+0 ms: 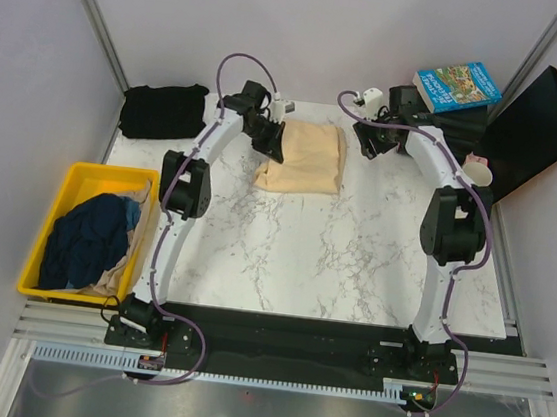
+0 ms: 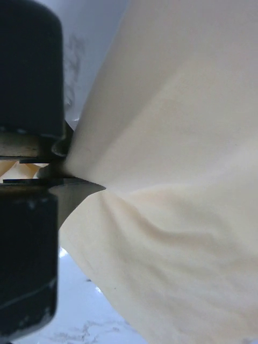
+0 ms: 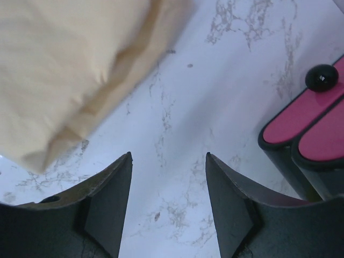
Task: Fold and stack the t-shirts
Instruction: Put the neatly folded tshirt into the corner of the board with the left arm
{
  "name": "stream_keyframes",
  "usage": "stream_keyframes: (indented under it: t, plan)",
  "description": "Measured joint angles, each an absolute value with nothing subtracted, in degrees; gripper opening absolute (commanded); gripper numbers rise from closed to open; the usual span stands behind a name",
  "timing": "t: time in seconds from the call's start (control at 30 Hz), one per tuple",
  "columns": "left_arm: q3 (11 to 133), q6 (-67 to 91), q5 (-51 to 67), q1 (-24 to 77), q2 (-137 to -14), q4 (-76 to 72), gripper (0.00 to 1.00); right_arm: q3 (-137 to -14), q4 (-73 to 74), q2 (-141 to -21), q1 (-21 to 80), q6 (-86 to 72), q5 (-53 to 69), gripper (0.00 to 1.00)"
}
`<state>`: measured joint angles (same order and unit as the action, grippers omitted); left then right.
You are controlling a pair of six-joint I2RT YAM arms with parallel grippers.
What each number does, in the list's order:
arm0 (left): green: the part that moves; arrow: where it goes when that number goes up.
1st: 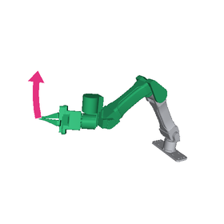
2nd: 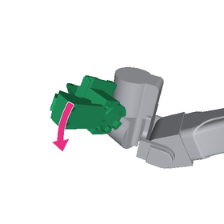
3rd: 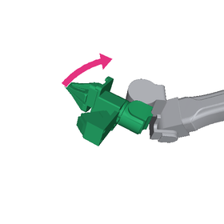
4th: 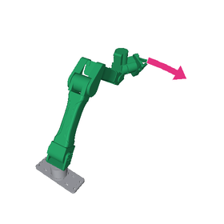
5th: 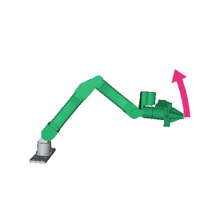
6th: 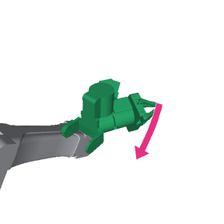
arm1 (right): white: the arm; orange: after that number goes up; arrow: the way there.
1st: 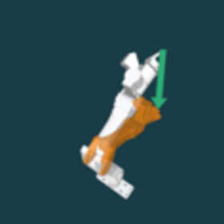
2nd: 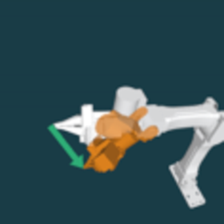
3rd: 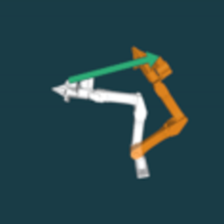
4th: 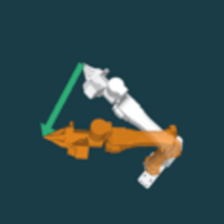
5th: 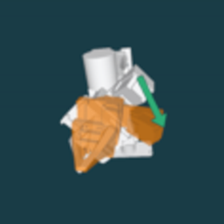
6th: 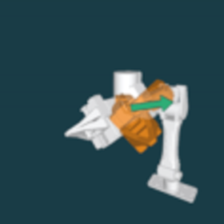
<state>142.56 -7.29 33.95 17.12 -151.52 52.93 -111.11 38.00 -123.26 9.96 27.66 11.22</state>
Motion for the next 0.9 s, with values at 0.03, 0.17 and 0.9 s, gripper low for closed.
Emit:
stream_keyframes:
  t: [0.03,0.17,0.9]
  plan:
    - [142.56,-8.16,32.93,16.60,-151.00,53.34,0.02,-110.72,37.87,-122.91,9.67,27.68,10.85,0.65]
    - [142.56,-11.86,28.73,13.78,-148.99,54.33,0.02,-108.77,37.50,-121.69,8.78,27.88,10.00,0.65]
    - [144.38,-25.89,10.74,8.82,-145.05,54.28,0.02,-105.45,36.95,-118.89,8.45,28.67,9.08,0.65]
